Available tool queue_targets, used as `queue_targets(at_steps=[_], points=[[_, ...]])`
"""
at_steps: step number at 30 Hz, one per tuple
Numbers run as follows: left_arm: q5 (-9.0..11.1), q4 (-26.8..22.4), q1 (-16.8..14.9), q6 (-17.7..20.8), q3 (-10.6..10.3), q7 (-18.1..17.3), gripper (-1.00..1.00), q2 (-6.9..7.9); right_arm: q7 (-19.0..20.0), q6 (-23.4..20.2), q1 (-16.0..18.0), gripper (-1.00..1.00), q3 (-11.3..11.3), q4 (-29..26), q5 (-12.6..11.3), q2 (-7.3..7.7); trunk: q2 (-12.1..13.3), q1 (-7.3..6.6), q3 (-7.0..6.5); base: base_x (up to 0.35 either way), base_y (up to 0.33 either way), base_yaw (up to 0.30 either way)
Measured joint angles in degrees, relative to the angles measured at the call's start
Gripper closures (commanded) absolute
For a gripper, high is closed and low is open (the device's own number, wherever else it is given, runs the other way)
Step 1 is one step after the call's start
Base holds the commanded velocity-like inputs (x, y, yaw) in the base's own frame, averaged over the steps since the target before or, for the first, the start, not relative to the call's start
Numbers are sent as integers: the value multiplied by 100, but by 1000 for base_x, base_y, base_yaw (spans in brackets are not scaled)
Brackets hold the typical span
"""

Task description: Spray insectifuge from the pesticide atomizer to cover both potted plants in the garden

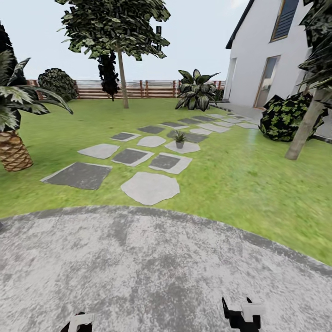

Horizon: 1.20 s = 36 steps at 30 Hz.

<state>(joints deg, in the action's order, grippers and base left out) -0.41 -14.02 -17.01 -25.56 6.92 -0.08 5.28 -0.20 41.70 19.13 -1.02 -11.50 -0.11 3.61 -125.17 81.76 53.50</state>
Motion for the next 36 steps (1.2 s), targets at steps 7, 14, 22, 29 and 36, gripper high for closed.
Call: queue_targets(at_steps=[7,14,22,29,36], points=[[2,0,0,0,-1,0,100,0,-1,-1,0,-100,-1,1,-1,0,0,0,0,339,0,-3],[3,0,0,0,1,0,100,0,-14,5,0,-100,-9,-4,-14,-8,0,0,0,339,0,0],[0,0,0,0,-1,0,100,0,20,6,0,-100,11,4,3,-23,0,0,0,339,0,0],[-5,2,-1,0,-3,0,100,0,19,-2,-1,-100,12,1,7,-10,0,0,0,339,0,-114],[6,2,-2,-1,-2,0,100,-1,16,-3,-2,-100,12,4,9,-8,0,0,0,339,0,-269]])
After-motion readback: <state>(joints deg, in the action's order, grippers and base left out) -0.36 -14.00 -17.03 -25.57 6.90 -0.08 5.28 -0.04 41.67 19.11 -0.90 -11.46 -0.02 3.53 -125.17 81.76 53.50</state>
